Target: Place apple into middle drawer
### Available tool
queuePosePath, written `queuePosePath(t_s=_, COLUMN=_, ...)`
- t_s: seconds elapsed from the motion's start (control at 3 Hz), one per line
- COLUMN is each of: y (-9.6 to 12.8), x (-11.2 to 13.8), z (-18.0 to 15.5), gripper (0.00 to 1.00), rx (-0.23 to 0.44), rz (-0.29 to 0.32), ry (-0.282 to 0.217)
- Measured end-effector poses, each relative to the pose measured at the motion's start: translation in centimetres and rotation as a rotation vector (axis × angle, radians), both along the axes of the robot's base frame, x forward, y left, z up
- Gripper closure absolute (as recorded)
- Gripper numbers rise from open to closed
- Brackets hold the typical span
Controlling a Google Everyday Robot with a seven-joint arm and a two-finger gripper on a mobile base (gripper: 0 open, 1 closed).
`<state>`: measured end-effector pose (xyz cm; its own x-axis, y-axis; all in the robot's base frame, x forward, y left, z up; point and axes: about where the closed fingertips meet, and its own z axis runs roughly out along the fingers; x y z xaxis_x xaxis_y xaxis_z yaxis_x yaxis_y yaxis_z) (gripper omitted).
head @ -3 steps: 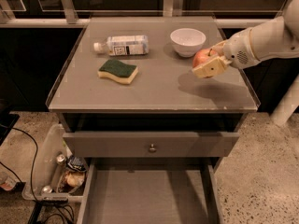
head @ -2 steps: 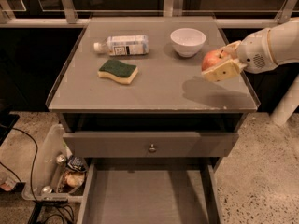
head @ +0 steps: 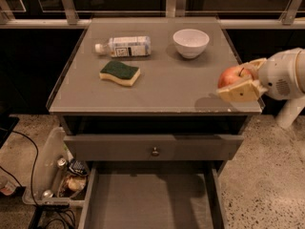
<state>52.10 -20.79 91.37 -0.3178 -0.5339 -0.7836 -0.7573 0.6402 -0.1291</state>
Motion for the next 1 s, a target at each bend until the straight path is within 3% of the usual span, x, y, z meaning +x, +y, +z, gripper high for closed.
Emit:
queuePosePath(t_s=0.33, y=0.1, x=-2.8, z=-1.3, gripper=1.0, rx=-0.017, rz=-0.046, ry=0.038)
queuePosePath(t_s=0.67, y=0.1, x=-2.8, z=-1.3, gripper=1.0, rx=-0.017, rz=-0.046, ry=0.038)
queuePosePath(t_s=1.0, y=0.1, x=-4.4, z=-2.3, gripper=1.0, rx=-0.033, rz=-0.057, ry=0.015)
